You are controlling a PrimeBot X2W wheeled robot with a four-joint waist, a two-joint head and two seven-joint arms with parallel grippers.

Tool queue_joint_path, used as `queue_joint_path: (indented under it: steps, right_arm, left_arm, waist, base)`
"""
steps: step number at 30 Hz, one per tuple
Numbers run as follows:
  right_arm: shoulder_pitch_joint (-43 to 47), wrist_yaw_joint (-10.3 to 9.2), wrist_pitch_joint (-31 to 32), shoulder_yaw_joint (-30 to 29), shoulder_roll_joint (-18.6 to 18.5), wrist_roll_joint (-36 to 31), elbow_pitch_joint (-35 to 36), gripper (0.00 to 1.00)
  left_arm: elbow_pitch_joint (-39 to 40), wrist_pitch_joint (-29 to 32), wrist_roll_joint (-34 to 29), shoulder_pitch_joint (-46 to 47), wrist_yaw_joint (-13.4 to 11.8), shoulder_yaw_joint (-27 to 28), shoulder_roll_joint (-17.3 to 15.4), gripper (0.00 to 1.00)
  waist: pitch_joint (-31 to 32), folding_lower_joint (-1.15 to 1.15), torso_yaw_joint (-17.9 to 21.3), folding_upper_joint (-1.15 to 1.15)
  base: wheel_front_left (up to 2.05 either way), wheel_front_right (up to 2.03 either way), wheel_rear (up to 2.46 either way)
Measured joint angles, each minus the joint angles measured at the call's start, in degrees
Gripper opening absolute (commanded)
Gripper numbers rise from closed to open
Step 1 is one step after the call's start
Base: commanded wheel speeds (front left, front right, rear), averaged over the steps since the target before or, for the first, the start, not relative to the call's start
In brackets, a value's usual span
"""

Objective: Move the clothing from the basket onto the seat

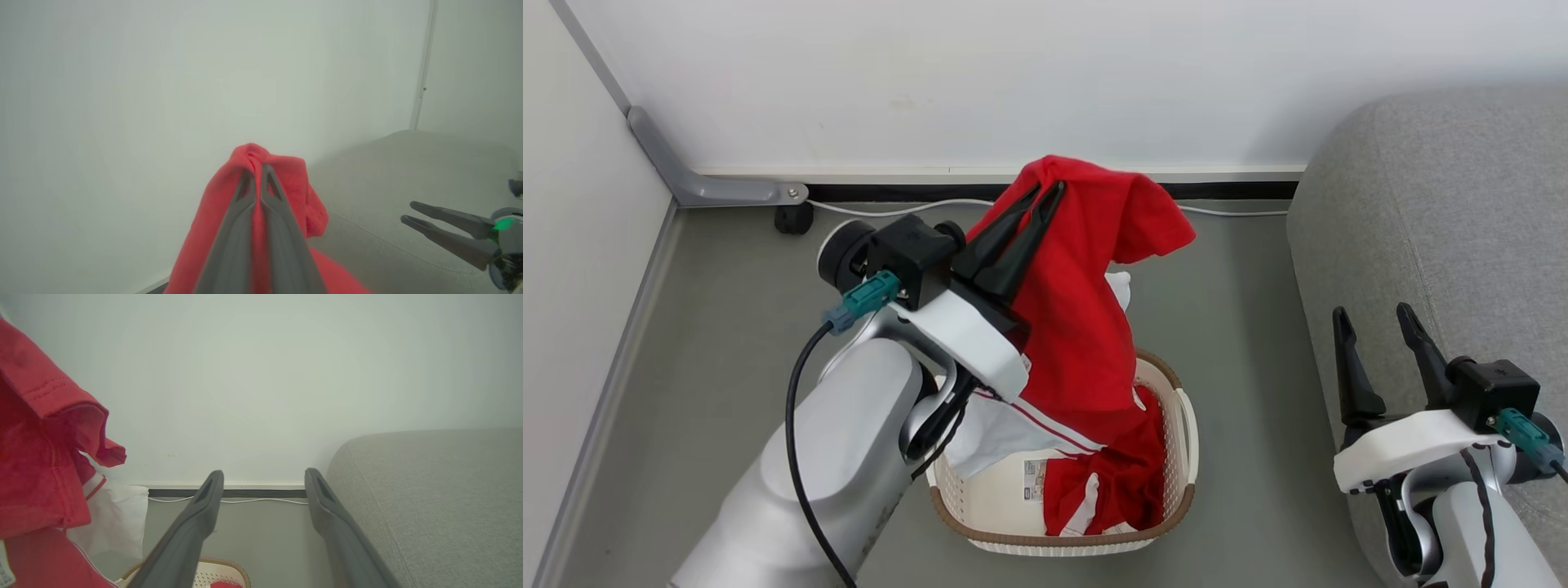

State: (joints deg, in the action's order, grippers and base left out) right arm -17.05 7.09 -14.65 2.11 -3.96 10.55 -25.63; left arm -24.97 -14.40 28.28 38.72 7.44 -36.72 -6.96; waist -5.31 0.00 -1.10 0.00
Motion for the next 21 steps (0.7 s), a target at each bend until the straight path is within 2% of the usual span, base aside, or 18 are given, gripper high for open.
queue_joint_path:
  steps: [7, 16, 21]
  right_arm:
    - [-0.02, 0.0, 0.0, 1.87, 0.18, 0.19, 0.44, 1.0]
    - [-3.59, 0.0, 0.0, 17.51, 0.32, 8.9, 7.13, 1.0]
    - [-5.19, 0.0, 0.0, 24.07, -0.05, 12.33, 10.9, 1.0]
  left_arm:
    - [1.27, 0.0, -0.15, 1.08, 0.0, 0.2, -0.16, 0.0]
    - [1.78, -0.01, -0.57, 1.41, 0.0, 0.1, 0.16, 0.0]
    - [1.68, -0.01, -0.66, 1.41, 0.0, -0.11, 0.43, 0.0]
  waist:
    - [-0.26, 0.0, 0.1, 0.0]
    - [-0.91, 0.0, -0.05, 0.0]
    - [-1.11, 0.0, -0.13, 0.0]
  base:
    - [0.0, 0.0, 0.0]
    - [0.0, 0.0, 0.0]
    - [0.0, 0.0, 0.0]
